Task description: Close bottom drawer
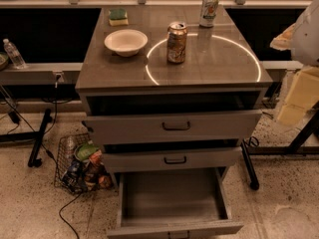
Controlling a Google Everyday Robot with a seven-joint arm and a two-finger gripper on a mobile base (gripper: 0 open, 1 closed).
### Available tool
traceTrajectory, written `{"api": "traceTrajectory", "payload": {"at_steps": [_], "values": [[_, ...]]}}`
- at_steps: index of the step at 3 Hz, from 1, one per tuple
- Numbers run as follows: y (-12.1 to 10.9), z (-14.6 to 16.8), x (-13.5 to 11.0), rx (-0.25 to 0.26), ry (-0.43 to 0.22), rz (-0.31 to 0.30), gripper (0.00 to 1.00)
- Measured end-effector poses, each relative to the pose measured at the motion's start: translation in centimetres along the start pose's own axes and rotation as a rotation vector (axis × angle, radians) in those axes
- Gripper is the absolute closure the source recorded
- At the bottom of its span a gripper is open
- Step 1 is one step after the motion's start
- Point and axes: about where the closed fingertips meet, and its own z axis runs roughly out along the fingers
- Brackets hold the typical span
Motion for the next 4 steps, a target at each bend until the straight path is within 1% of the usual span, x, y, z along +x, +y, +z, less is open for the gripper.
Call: {"api": "traceTrajectory", "payload": {"at_steps": [1,2,3,4], "values": [[0.0,0.0,0.0,0.000,0.000,0.000,0.00],[-0.1,1.4,0.2,0.003,-0.029,-0.029,0.00],[0.5,6.2,1.4,-0.028,-0.093,-0.084,0.00],[2.4,14.8,4.0,-0.104,-0.163,-0.168,0.00]]}}
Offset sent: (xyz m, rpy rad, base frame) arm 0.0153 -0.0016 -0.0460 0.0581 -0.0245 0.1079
